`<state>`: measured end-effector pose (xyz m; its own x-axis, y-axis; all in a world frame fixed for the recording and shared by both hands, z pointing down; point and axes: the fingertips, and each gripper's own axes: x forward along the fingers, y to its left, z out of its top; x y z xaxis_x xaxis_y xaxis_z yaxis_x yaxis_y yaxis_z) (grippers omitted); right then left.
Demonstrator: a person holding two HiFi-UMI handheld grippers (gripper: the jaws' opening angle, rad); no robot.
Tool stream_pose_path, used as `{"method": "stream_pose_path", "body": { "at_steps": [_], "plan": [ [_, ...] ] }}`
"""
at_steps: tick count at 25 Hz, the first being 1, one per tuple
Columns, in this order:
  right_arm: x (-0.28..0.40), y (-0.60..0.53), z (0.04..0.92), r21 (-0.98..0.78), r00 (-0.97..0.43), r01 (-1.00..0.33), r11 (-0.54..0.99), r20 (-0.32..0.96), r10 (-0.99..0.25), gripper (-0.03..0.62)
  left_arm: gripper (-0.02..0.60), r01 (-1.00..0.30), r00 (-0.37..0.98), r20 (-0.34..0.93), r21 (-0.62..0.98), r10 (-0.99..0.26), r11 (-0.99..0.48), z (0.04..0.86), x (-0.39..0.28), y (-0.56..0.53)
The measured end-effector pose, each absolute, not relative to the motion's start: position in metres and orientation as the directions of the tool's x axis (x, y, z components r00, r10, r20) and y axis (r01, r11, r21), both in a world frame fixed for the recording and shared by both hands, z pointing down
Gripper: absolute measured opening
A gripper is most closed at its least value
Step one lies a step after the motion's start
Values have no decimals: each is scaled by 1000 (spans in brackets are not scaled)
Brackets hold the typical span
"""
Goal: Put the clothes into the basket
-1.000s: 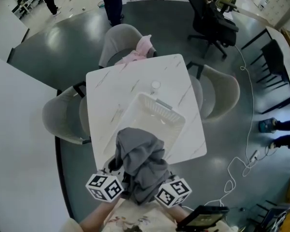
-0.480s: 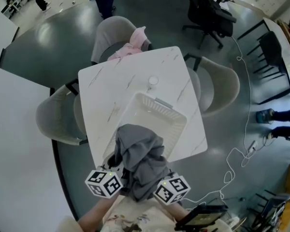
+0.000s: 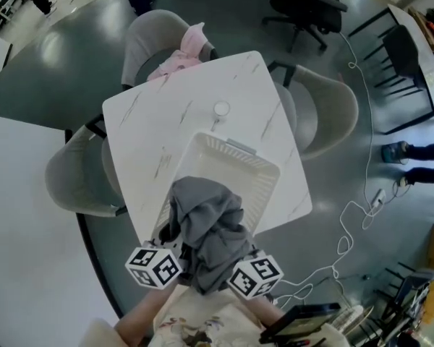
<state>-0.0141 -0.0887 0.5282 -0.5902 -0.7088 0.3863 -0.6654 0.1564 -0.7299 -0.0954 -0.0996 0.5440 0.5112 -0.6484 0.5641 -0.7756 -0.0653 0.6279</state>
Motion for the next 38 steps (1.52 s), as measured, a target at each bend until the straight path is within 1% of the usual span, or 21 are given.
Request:
{"method": "stream_pose_path", "body": {
  "at_steps": [11, 16, 21, 29, 33, 38],
  "plan": [
    [-4, -107, 558, -714, -526, -698, 55, 459, -716, 121, 132, -774, 535, 604, 631, -591, -56, 575, -87, -122],
    [-3, -122, 567, -700, -503, -713, 28, 483, -717, 121, 130, -772, 535, 604, 633, -590, -52, 584, -87, -136],
    [3, -134, 579, -690, -467, -723, -38, 528, -709, 121, 130, -774, 531, 615, 632, -582, -38, 597, -81, -148],
    [13, -144, 599, -653, -413, -745, -135, 610, -676, 121, 130, -770, 536, 632, 638, -560, -17, 620, -72, -158],
    [14, -148, 611, -622, -389, -765, -168, 654, -649, 121, 130, -779, 517, 652, 626, -555, 10, 632, -73, -160],
    [16, -150, 633, -593, -365, -768, -243, 716, -595, 121, 130, -809, 488, 709, 586, -510, 40, 653, -72, -160]
  ]
}}
